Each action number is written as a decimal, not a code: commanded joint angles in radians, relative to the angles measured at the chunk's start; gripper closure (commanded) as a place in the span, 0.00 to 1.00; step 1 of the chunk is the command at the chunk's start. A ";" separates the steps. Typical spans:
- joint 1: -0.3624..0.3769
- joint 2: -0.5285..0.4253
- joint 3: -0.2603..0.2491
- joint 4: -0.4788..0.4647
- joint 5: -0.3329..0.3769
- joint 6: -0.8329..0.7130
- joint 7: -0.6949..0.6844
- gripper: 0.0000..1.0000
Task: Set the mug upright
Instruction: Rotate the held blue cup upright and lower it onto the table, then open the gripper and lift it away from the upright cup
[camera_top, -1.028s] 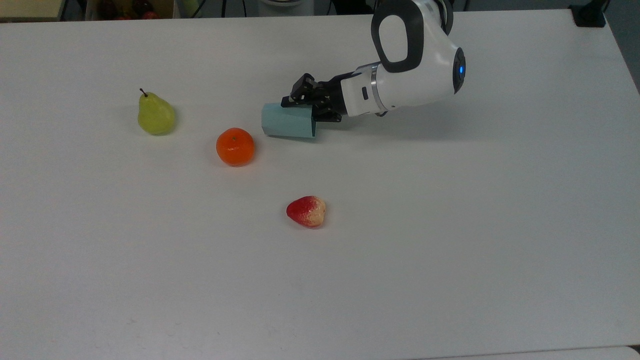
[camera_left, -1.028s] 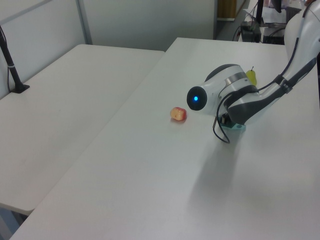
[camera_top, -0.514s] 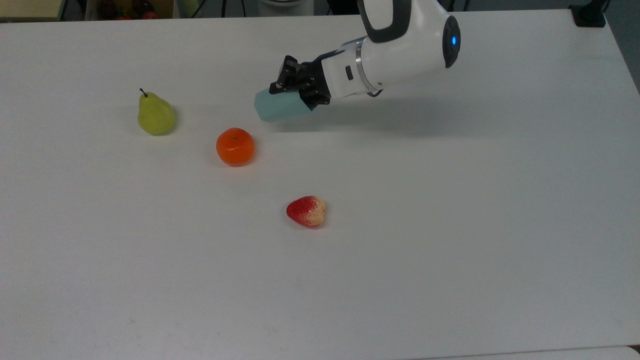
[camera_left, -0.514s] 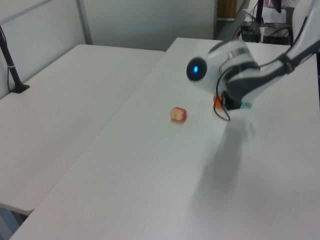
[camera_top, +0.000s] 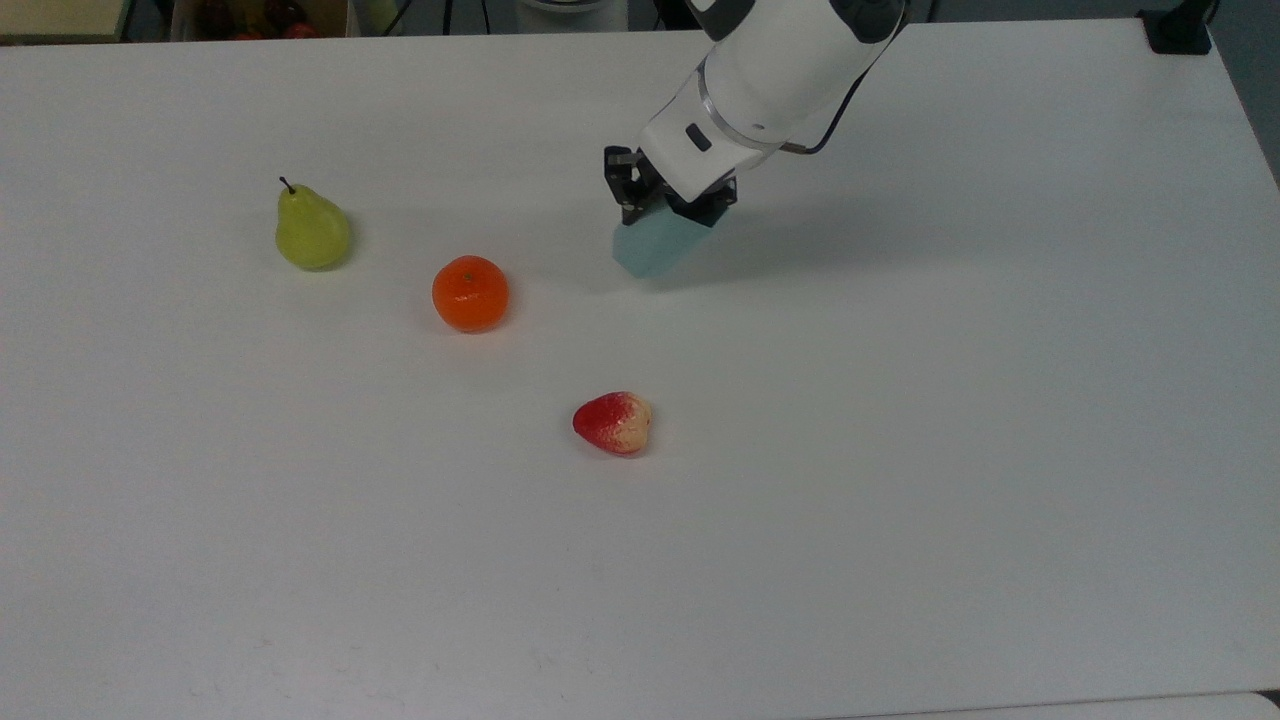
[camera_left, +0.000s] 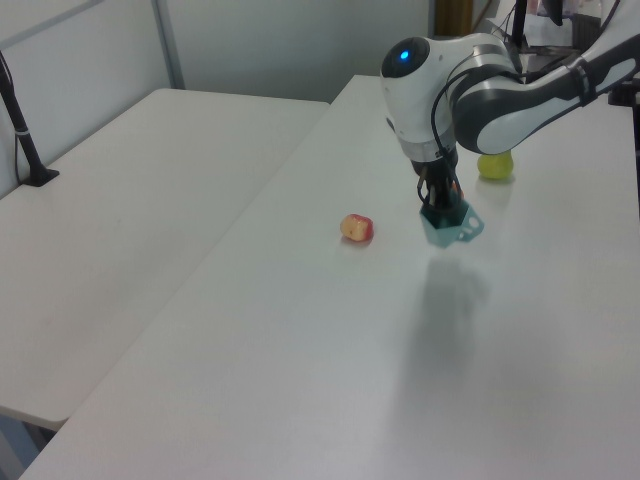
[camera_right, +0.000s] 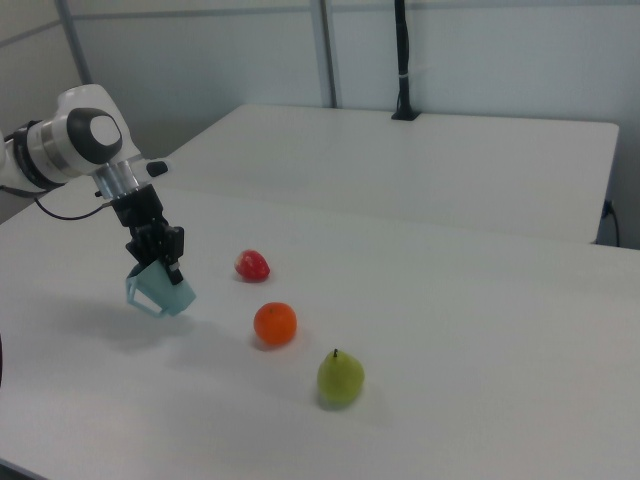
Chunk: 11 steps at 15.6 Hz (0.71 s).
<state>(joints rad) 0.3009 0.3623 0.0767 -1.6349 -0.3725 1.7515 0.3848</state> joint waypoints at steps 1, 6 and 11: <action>-0.037 -0.013 0.008 -0.042 0.168 0.112 -0.194 1.00; -0.080 0.007 0.008 -0.045 0.310 0.137 -0.469 0.94; -0.094 0.012 0.008 -0.042 0.310 0.128 -0.472 0.50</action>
<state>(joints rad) 0.2179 0.3868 0.0771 -1.6592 -0.0830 1.8636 -0.0585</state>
